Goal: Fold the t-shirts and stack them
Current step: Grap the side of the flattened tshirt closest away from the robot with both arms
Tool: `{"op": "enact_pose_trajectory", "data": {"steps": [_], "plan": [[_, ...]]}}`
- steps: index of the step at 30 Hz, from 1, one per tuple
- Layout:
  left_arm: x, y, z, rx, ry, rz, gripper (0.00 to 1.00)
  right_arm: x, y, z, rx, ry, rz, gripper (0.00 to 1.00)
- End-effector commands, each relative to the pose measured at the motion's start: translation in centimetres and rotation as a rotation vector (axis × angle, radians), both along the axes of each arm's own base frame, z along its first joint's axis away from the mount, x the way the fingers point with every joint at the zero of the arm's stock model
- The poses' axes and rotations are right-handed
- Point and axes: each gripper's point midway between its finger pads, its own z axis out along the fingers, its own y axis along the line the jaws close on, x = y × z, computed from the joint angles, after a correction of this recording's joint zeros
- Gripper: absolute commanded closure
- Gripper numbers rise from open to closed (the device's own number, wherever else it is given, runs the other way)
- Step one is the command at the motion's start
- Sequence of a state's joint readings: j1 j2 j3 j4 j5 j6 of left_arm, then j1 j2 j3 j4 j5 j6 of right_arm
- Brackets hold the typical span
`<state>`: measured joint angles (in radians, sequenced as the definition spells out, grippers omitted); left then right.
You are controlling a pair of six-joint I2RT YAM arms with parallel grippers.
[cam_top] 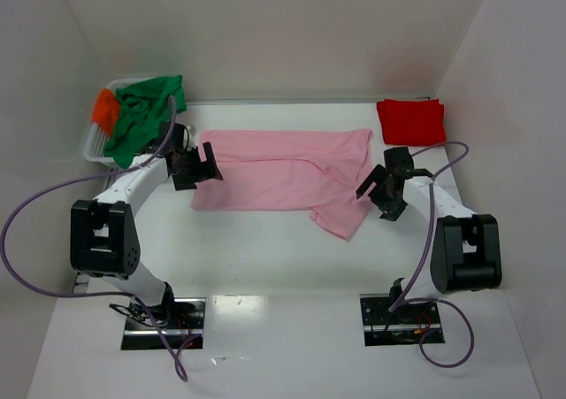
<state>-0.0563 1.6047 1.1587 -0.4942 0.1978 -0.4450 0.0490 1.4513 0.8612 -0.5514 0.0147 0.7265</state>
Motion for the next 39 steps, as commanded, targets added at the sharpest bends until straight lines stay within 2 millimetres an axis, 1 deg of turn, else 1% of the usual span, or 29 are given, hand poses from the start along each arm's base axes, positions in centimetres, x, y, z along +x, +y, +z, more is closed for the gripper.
{"op": "enact_pose_trajectory", "data": {"steps": [1, 2, 3, 4, 6, 7, 10, 11, 12, 13, 14, 15, 16, 17, 19, 22, 24, 26, 28, 29, 30, 31, 32, 34, 35, 37, 39], "plan": [[-0.9, 0.4, 1.3, -0.026, -0.012, 0.077, 0.03, -0.9, 0.6, 0.0, 0.010, 0.000, -0.003, 0.07], [-1.1, 0.6, 1.3, -0.023, -0.012, 0.091, 0.03, -1.0, 0.8, -0.2, 0.018, -0.004, 0.001, 0.10], [-1.7, 0.7, 1.1, -0.020, 0.004, 0.111, 0.03, -0.8, 1.0, -0.2, 0.019, -0.013, 0.010, 0.10], [-1.7, 0.9, 1.0, -0.011, 0.004, 0.117, 0.03, -1.1, 1.0, -0.5, 0.018, -0.003, 0.010, 0.12], [-2.5, 1.5, 0.6, -0.012, 0.020, 0.166, 0.03, -0.6, 0.7, -0.6, 0.003, -0.017, 0.002, 0.18], [-2.7, 2.0, 0.1, -0.003, 0.030, 0.180, 0.03, -0.7, 0.7, -1.0, -0.004, -0.005, 0.015, 0.18], [-3.4, 2.6, -0.2, -0.012, 0.041, 0.214, 0.03, -0.3, 0.2, -1.4, -0.034, -0.010, 0.021, 0.26], [-3.4, 2.9, -0.2, -0.013, 0.041, 0.223, 0.03, 0.2, 0.1, -1.1, -0.041, -0.029, 0.017, 0.28], [-3.4, 2.8, -0.1, -0.017, 0.043, 0.231, 0.03, 0.1, 0.1, -1.5, -0.046, -0.017, 0.027, 0.30], [-3.7, 3.1, -0.6, -0.016, 0.055, 0.240, 0.03, 0.3, -0.1, -1.8, -0.055, -0.012, 0.023, 0.33], [-3.6, 3.2, -0.2, -0.017, 0.045, 0.240, 0.03, 0.5, -0.1, -1.8, -0.058, -0.023, 0.031, 0.34], [-3.8, 3.6, -0.5, -0.017, 0.053, 0.253, 0.03, 0.7, -0.3, -1.9, -0.068, -0.017, 0.027, 0.37], [-3.9, 3.4, -0.5, -0.024, 0.054, 0.248, 0.03, 0.9, -0.3, -2.2, -0.068, -0.016, 0.027, 0.39], [-3.6, 3.7, -0.4, -0.030, 0.047, 0.266, 0.03, 1.2, -0.2, -1.9, -0.068, -0.025, 0.027, 0.41], [-3.8, 4.0, -0.7, -0.030, 0.056, 0.275, 0.03, 1.2, -0.1, -2.6, -0.063, -0.009, 0.041, 0.44], [-3.8, 3.9, -0.7, -0.037, 0.057, 0.270, 0.03, 1.1, -0.1, -2.9, -0.064, 0.000, 0.042, 0.51], [-3.8, 4.2, -0.7, -0.038, 0.057, 0.279, 0.03, 1.3, 0.1, -2.8, -0.055, -0.009, 0.045, 0.53], [-3.8, 4.5, -1.0, -0.037, 0.066, 0.289, 0.03, 1.6, 0.1, -2.7, -0.054, -0.019, 0.045, 0.58], [-3.8, 4.8, -1.6, -0.036, 0.085, 0.298, 0.03, 1.5, 0.3, -2.7, -0.046, -0.019, 0.049, 0.62], [-3.8, 4.6, -1.5, -0.044, 0.086, 0.294, 0.03, 1.5, 0.3, -2.7, -0.046, -0.019, 0.049, 0.68], [-3.1, 4.5, -1.9, -0.057, 0.078, 0.296, 0.06, 2.0, 0.3, -2.6, -0.046, -0.028, 0.049, 0.79], [-3.4, 4.5, -2.5, -0.056, 0.098, 0.297, 0.06, 2.0, 0.3, -2.6, -0.046, -0.028, 0.049, 0.79], [-3.2, 4.5, -2.4, -0.056, 0.087, 0.296, 0.08, 2.4, 0.3, -2.3, -0.045, -0.039, 0.048, 0.82], [-3.3, 4.5, -3.2, -0.050, 0.110, 0.289, 0.12, 2.7, 0.2, -2.0, -0.049, -0.048, 0.036, 0.85], [-3.3, 4.5, -3.2, -0.050, 0.110, 0.289, 0.14, 2.7, 0.2, -2.3, -0.049, -0.039, 0.036, 0.85], [-3.4, 4.5, -4.0, -0.044, 0.131, 0.282, 0.15, 3.0, 0.3, -1.9, -0.049, -0.050, 0.036, 0.89], [-3.4, 4.5, -4.0, -0.044, 0.131, 0.282, 0.18, 3.3, 0.3, -1.9, -0.049, -0.052, 0.036, 0.91]]}}
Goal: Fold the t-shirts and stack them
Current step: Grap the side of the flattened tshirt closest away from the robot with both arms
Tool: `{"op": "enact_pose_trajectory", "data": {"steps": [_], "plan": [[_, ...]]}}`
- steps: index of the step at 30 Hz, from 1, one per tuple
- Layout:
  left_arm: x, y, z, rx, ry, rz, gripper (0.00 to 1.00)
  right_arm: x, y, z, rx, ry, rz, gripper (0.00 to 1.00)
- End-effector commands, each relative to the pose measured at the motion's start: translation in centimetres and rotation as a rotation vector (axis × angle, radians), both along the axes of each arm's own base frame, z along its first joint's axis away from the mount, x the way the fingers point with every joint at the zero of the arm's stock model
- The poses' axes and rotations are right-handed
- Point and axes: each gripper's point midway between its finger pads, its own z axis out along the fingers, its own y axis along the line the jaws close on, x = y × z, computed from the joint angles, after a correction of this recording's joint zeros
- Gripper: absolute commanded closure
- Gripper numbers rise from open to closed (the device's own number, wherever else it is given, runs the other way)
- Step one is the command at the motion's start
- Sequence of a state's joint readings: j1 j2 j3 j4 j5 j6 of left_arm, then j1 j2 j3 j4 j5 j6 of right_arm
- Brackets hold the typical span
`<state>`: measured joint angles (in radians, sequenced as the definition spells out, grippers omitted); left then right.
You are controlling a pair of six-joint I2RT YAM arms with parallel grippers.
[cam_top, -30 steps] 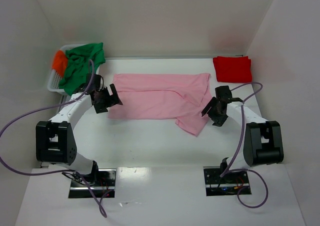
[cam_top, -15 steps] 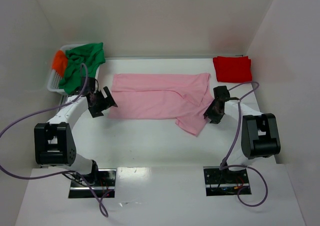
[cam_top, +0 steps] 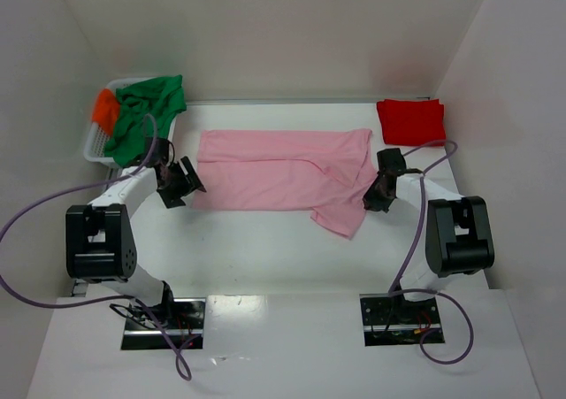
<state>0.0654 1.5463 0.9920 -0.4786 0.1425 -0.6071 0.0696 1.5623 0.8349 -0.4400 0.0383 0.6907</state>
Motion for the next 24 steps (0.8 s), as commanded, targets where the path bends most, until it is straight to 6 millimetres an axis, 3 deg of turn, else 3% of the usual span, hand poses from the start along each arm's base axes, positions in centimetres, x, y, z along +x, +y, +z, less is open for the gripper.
{"op": "enact_pose_trajectory", "data": {"steps": [1, 7, 18, 24], "plan": [[-0.1, -0.1, -0.8, -0.014, 0.013, -0.004, 0.18, 2.6, 0.0, 1.3, -0.018, -0.067, -0.010, 0.92], [-0.4, 0.8, -1.7, 0.034, 0.046, 0.020, 0.24, 3.4, -0.2, 1.8, -0.027, -0.079, -0.015, 0.98], [-0.8, 1.7, -3.9, 0.078, 0.115, 0.050, 0.36, 2.1, -0.4, 1.2, -0.036, -0.032, -0.026, 1.00], [-0.4, 1.8, -3.9, 0.078, 0.106, 0.051, 0.46, 1.1, -0.4, 0.6, -0.034, -0.011, -0.034, 1.00]]}}
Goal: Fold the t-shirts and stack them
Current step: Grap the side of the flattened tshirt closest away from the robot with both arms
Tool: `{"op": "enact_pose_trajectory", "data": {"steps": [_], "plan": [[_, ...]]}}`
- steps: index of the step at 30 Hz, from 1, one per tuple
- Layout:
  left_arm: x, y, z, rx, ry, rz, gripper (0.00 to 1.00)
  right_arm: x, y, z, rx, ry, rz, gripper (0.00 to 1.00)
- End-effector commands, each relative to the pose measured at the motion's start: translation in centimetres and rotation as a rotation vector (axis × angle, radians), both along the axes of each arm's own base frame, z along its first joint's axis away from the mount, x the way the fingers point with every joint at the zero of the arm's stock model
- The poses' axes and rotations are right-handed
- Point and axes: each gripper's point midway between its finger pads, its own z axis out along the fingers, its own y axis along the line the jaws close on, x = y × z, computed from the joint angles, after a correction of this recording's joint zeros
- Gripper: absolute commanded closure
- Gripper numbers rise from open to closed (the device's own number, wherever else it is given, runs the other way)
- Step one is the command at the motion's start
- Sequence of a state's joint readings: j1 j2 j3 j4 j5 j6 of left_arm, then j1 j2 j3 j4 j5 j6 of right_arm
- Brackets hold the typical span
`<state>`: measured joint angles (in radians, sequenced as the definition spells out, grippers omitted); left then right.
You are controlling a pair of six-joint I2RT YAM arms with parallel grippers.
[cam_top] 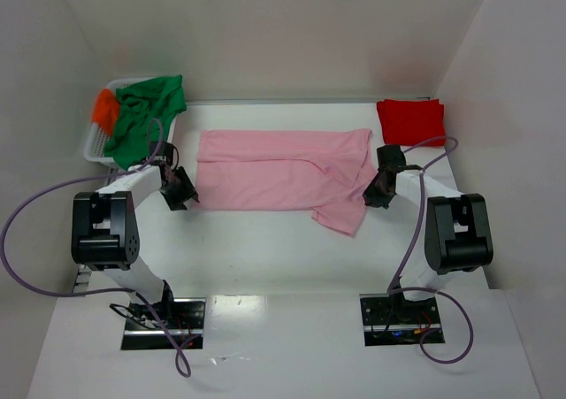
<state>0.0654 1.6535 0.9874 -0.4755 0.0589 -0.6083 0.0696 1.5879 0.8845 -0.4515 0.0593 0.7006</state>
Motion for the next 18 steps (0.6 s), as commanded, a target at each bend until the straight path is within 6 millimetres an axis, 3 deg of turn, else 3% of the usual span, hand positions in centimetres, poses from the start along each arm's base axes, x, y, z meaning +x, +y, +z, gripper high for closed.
{"op": "enact_pose_trajectory", "data": {"steps": [1, 18], "plan": [[0.37, 0.40, -0.10, 0.011, -0.008, 0.015, 0.47, -0.19, -0.19, -0.01, -0.020, 0.004, -0.017, 1.00], [0.07, -0.18, -1.06, 0.028, 0.022, -0.006, 0.69, -0.72, -0.39, -0.29, -0.027, 0.012, -0.030, 1.00]]}}
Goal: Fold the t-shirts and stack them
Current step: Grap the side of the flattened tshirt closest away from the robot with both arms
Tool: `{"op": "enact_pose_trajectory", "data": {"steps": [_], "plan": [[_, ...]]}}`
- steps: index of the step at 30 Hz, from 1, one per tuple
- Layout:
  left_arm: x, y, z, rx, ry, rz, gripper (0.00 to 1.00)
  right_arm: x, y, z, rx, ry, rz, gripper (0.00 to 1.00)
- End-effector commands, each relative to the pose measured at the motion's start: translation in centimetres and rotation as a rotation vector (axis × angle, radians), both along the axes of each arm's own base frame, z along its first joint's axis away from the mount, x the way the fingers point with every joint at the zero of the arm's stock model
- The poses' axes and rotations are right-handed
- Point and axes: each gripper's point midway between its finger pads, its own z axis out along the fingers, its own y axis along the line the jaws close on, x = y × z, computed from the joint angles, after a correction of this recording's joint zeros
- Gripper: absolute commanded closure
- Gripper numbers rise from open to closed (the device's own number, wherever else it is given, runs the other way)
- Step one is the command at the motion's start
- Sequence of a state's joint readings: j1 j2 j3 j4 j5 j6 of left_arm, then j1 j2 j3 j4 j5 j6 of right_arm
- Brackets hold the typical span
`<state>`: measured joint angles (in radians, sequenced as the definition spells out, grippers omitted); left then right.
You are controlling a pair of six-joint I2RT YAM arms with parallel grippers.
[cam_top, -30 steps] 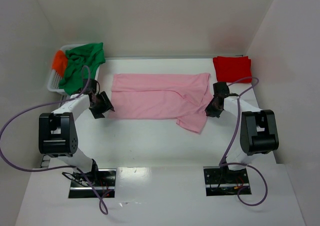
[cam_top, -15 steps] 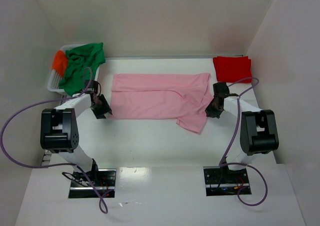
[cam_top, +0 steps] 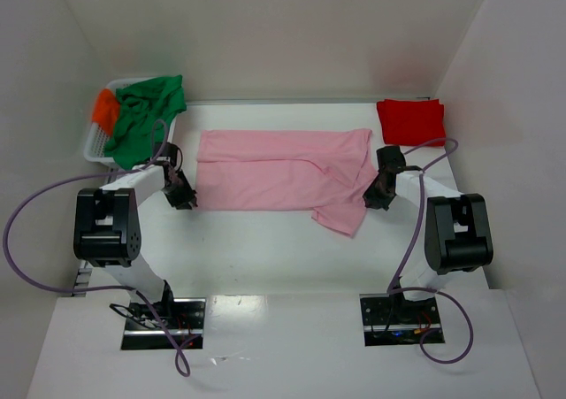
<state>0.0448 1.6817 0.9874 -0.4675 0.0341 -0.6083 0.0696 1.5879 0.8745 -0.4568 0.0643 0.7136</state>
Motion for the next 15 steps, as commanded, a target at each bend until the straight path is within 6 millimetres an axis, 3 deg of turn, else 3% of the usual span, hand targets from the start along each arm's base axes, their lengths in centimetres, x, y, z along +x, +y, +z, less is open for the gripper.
{"op": "enact_pose_trajectory", "data": {"steps": [1, 3, 5, 15], "plan": [[0.2, 0.1, -0.2, 0.006, 0.000, 0.006, 0.74, -0.3, -0.3, 0.0, -0.026, -0.003, -0.016, 1.00], [0.2, 0.0, -0.1, 0.003, 0.000, 0.014, 0.82, -0.2, -0.3, 0.3, -0.026, -0.012, -0.016, 1.00], [0.0, 0.4, -0.2, 0.019, 0.011, 0.032, 0.98, -0.4, -0.3, 0.2, -0.026, -0.003, -0.016, 1.00], [-0.2, 2.0, 1.2, 0.105, -0.004, 0.083, 1.00, -1.1, -2.0, 1.3, -0.075, -0.029, -0.058, 1.00]]}}
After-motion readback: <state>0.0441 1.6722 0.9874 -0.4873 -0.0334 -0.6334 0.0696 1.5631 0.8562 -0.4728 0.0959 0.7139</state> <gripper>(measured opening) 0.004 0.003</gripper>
